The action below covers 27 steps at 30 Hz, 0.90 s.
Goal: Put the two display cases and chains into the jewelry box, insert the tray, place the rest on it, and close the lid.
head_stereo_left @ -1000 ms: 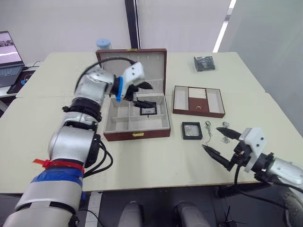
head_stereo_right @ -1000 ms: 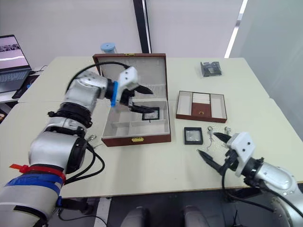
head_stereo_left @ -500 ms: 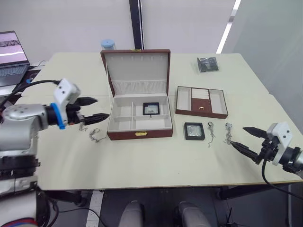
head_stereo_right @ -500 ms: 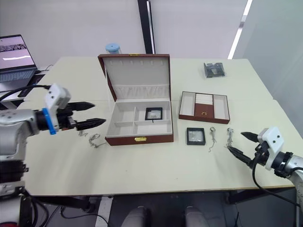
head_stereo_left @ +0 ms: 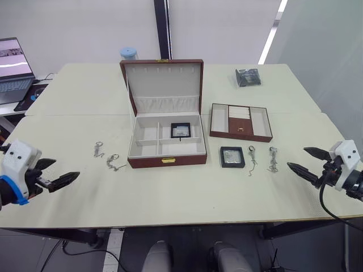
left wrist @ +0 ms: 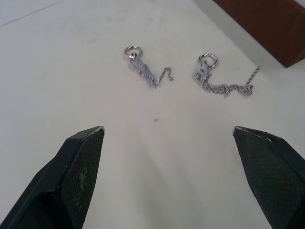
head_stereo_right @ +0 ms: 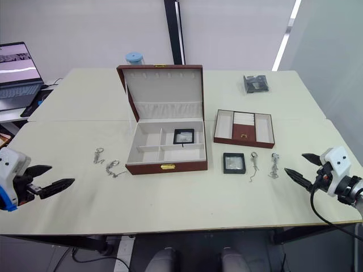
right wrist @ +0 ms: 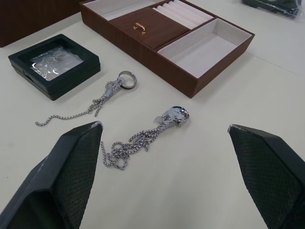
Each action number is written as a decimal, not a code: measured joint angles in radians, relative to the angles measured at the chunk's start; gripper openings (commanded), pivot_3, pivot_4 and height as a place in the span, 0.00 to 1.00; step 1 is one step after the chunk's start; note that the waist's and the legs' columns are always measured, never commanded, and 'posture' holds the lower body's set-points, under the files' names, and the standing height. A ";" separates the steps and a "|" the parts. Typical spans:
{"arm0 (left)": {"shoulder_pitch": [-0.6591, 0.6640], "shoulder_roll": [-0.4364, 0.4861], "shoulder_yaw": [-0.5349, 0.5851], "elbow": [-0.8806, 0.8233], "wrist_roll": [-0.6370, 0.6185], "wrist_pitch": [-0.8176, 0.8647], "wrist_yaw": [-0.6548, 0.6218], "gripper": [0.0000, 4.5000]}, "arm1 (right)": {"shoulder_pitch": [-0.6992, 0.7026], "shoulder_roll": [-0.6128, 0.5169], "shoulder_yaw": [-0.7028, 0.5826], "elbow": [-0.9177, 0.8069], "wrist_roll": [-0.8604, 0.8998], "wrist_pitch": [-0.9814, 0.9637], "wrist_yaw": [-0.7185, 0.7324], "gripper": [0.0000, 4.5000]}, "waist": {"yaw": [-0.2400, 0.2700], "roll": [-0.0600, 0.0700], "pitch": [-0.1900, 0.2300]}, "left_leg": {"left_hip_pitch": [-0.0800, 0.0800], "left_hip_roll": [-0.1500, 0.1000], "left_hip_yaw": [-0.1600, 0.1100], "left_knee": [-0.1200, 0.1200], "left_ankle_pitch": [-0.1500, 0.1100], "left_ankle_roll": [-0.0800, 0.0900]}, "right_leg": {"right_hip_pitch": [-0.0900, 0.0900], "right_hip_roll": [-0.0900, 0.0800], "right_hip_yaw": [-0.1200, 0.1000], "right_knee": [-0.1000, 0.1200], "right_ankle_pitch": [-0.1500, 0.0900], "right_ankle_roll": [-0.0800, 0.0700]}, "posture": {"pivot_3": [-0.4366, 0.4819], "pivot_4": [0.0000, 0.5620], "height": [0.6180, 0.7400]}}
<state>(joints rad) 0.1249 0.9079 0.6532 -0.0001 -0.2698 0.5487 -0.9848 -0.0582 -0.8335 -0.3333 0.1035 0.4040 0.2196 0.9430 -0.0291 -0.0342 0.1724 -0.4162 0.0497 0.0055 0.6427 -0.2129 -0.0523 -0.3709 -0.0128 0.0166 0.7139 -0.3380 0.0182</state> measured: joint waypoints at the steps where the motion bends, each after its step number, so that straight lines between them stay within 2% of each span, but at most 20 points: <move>1: 0.020 -0.010 0.008 0.000 0.001 -0.015 0.015 0.99 | -0.003 0.000 0.002 0.010 -0.003 -0.005 0.000 1.00 | 0.000 0.000 0.000 | 0.000 0.000 0.000 0.000 0.000 0.000 | 0.000 0.000 0.000 0.000 0.000 0.000 | 0.48 0.27 1.00; 6: 0.065 -0.065 0.031 0.006 -0.001 -0.076 0.085 0.99 | -0.013 0.001 0.004 0.029 -0.014 -0.018 0.000 1.00 | 0.001 0.000 0.000 | 0.000 0.000 0.000 0.000 0.000 0.000 | 0.000 -0.001 0.000 0.000 0.000 0.000 | 0.48 0.27 1.00; 13: 0.083 -0.093 0.032 0.012 -0.009 -0.107 0.139 0.99 | -0.032 0.003 0.005 0.038 -0.028 -0.018 0.004 1.00 | 0.000 0.000 0.000 | 0.000 0.000 0.000 0.000 0.000 0.000 | 0.000 -0.001 0.000 0.000 0.000 0.000 | 0.48 0.27 1.00; 27: 0.066 -0.093 0.032 0.011 -0.023 -0.122 0.171 0.99 | -0.026 0.021 0.007 0.039 -0.029 -0.018 0.015 1.00 | 0.000 0.000 0.000 | 0.000 0.000 0.000 -0.001 0.000 0.000 | 0.000 -0.001 0.000 0.000 0.000 0.000 | 0.48 0.27 1.00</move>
<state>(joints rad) 0.1911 0.8145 0.6852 0.0113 -0.2926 0.4268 -0.8136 -0.0844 -0.8129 -0.3268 0.1429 0.3753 0.2011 0.9584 -0.0289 -0.0342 0.1724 -0.4161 0.0493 0.0056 0.6422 -0.2130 -0.0522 -0.3708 -0.0138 0.0164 0.7138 -0.3380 0.0182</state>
